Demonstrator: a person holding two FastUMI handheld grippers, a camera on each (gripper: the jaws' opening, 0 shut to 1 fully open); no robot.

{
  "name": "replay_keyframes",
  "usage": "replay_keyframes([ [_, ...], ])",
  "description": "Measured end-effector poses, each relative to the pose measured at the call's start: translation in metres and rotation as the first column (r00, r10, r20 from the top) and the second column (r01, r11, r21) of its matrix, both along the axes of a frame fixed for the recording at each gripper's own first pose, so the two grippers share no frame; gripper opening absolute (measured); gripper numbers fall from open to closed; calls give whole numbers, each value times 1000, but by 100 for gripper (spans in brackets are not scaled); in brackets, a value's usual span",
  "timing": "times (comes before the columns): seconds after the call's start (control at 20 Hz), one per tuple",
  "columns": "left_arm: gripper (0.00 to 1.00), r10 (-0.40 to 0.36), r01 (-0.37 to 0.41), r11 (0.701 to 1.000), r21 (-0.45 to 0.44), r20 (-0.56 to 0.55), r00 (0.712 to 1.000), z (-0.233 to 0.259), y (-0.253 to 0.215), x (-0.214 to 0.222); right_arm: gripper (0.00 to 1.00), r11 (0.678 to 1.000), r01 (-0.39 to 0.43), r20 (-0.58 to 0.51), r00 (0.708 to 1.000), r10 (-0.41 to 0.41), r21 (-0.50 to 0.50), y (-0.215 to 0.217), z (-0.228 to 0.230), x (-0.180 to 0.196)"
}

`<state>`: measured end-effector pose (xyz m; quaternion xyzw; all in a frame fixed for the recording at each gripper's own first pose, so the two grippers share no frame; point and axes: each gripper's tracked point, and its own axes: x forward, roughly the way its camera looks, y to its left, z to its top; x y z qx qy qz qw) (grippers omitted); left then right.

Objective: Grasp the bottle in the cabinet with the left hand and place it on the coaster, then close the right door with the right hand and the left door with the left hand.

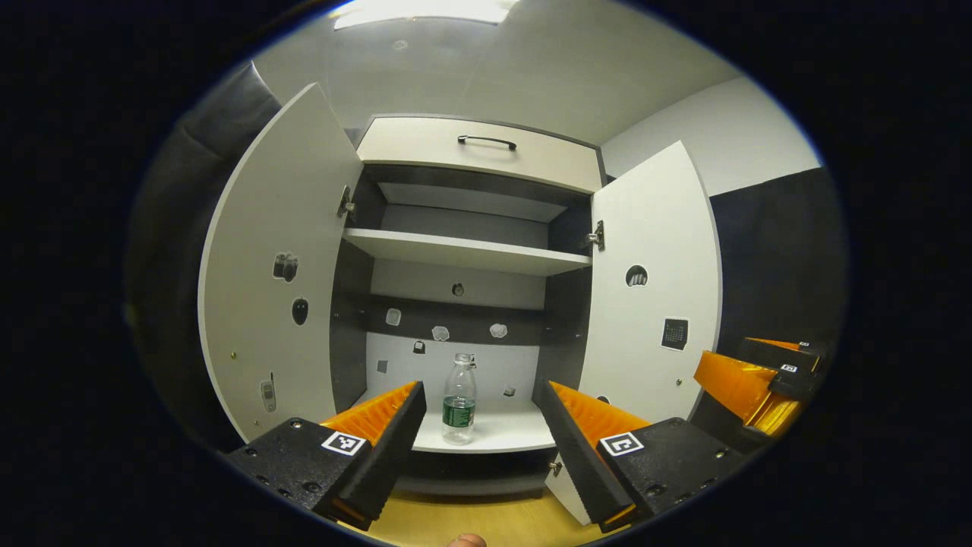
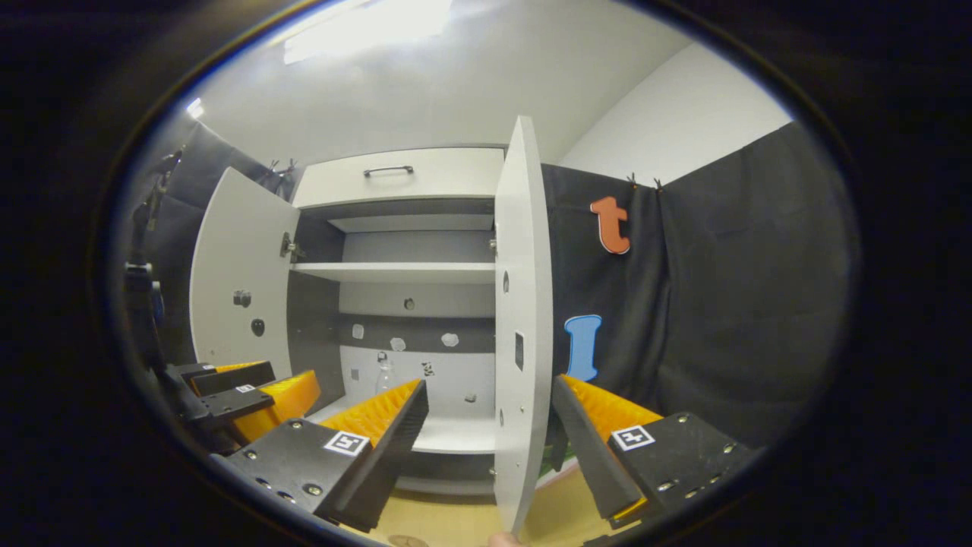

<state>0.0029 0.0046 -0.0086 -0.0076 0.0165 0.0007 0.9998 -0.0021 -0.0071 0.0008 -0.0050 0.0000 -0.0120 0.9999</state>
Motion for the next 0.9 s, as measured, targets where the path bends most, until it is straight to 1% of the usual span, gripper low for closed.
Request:
replay_keyframes([
  [0.15,96,-22,22,1000,2,-17,1000,-6,-2,9,100,1000,14,-1,1000,-14,-6,-6,1,-2],
  [0.2,93,-35,35,999,2,-25,999,-10,-4,16,100,1000,23,0,1000,-23,-8,-10,1,-3],
  [0.25,96,-43,43,999,1,-36,998,-14,-5,23,100,999,35,-1,999,-35,-11,-15,2,-5],
  [0.35,96,-50,51,999,5,-46,998,-23,-3,43,100,998,60,-5,998,-60,-20,-27,1,-9],
  [0.45,96,-55,57,998,31,-62,997,-34,-1,70,100,995,89,-3,996,-89,-37,-40,1,-15],
  [0.5,96,-39,43,998,54,-60,997,-39,5,84,96,993,109,0,994,-109,-45,-48,1,-20],
  [0.6,96,-21,27,996,88,-59,998,-47,11,113,96,987,149,8,989,-148,-63,-63,0,-28],
  [0.65,96,-14,19,996,90,-59,998,-51,13,126,100,983,169,13,986,-169,-77,-71,0,-33],
  [0.8,96,-1,6,997,71,-79,997,-70,18,165,100,964,234,22,972,-233,-124,-92,0,-46],
  [0.9,96,27,-21,997,72,-90,996,-82,27,190,100,957,255,26,967,-253,-142,-99,-1,-53],
])
